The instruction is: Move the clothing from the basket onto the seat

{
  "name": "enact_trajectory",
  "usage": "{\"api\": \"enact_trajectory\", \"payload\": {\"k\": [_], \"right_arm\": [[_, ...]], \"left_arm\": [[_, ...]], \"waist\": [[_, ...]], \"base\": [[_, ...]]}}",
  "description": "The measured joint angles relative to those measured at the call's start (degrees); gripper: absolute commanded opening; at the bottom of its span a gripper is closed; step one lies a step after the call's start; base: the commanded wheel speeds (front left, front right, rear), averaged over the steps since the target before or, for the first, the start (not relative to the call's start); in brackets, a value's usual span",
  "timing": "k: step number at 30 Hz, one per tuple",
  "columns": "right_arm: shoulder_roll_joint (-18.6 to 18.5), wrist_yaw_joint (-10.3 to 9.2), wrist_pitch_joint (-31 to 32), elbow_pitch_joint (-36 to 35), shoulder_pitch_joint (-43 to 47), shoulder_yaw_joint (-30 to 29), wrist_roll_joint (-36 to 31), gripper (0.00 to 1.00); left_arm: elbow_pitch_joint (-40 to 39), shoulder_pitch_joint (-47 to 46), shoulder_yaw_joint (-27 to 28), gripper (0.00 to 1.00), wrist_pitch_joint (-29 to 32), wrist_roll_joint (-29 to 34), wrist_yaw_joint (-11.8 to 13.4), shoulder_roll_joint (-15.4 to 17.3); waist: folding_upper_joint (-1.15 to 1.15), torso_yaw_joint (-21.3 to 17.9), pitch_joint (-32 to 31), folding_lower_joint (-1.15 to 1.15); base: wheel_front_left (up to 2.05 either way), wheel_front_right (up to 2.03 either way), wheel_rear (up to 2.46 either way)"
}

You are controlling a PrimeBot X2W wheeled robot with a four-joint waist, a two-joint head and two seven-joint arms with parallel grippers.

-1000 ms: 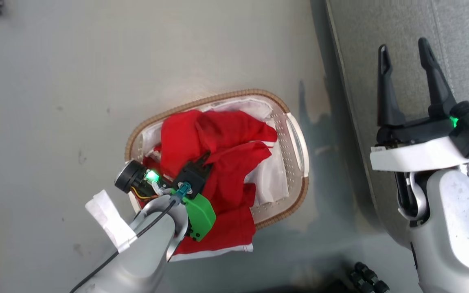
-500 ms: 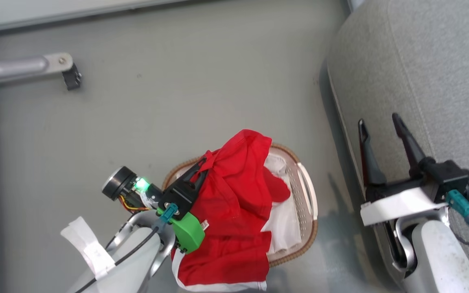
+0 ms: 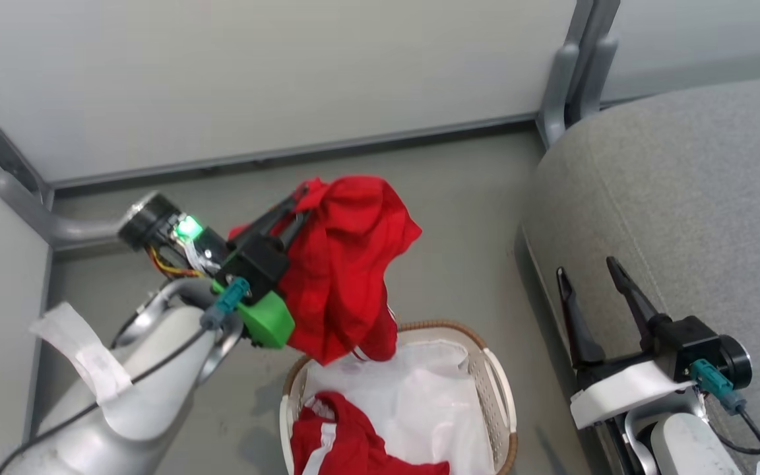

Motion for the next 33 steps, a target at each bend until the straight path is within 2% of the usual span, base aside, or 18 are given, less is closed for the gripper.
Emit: {"api": "enact_trajectory", "payload": {"k": [9,15,24,33], "right_arm": [[0.0,0.0,0.0,1.08,0.6,2.41,-0.01,1.0],[-0.02,0.0,0.0,1.9,0.14,4.94,-1.02,1.0],[-0.02,0.0,0.0,3.83,-3.87,9.5,-0.99,1.0],[0.01,0.0,0.0,6.05,-11.01,19.12,3.24,1.0]], "left_arm": [[-1.7,-9.11,0.38,0.0,1.43,-2.43,-0.31,3.13],[-1.74,-12.39,0.77,0.0,1.55,-3.91,-0.32,3.21],[-2.45,-14.56,-0.59,0.0,2.44,-4.22,-0.32,1.14],[-2.67,-16.93,-1.92,0.0,4.12,-4.45,0.03,-2.24]], "waist": [[0.0,-0.86,-5.28,0.0],[0.0,-2.02,-5.93,0.0],[0.0,-1.65,-6.42,0.0],[0.0,0.24,-6.84,0.0]], "base": [[0.0,0.0,0.0],[0.0,0.0,0.0],[0.0,0.0,0.0],[0.0,0.0,0.0]]}}
